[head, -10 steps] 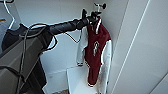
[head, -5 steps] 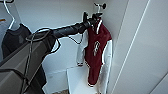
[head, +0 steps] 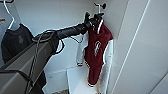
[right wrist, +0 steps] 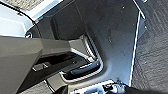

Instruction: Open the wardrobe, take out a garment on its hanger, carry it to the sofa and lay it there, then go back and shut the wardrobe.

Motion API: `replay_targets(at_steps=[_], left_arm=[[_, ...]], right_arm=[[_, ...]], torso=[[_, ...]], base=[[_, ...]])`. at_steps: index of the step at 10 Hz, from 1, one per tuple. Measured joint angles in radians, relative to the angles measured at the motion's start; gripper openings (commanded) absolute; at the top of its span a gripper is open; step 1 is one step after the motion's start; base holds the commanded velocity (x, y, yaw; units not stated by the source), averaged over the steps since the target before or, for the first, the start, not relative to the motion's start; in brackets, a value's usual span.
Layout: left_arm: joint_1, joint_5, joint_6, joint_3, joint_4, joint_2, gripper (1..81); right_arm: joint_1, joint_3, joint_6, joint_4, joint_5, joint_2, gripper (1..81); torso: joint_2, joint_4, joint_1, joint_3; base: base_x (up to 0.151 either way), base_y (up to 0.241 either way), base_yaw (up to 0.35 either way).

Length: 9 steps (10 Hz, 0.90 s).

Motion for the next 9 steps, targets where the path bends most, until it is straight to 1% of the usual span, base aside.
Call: replay_targets(at_steps=[2, 7, 9], left_arm=[[0.001, -0.011, 0.000, 0.000, 0.008, -0.001, 81.1], [0.017, -0.111, 0.000, -0.015, 0.030, -0.009, 81.1], [0.036, -0.178, -0.001, -0.013, 0.045, -0.019, 81.1]], right_arm=[[0.000, 0.000, 0.000, 0.003, 0.000, 0.000, 81.1], [0.000, 0.000, 0.000, 0.005, 0.000, 0.001, 81.1], [-0.001, 0.000, 0.000, 0.006, 0.000, 0.001, 81.1]], torso=[[0.000, -0.002, 0.000, 0.000], [0.000, -0.002, 0.000, 0.000], [0.000, -0.002, 0.000, 0.000]], base=[[0.000, 0.000, 0.000], [0.000, 0.000, 0.000], [0.000, 0.000, 0.000]])
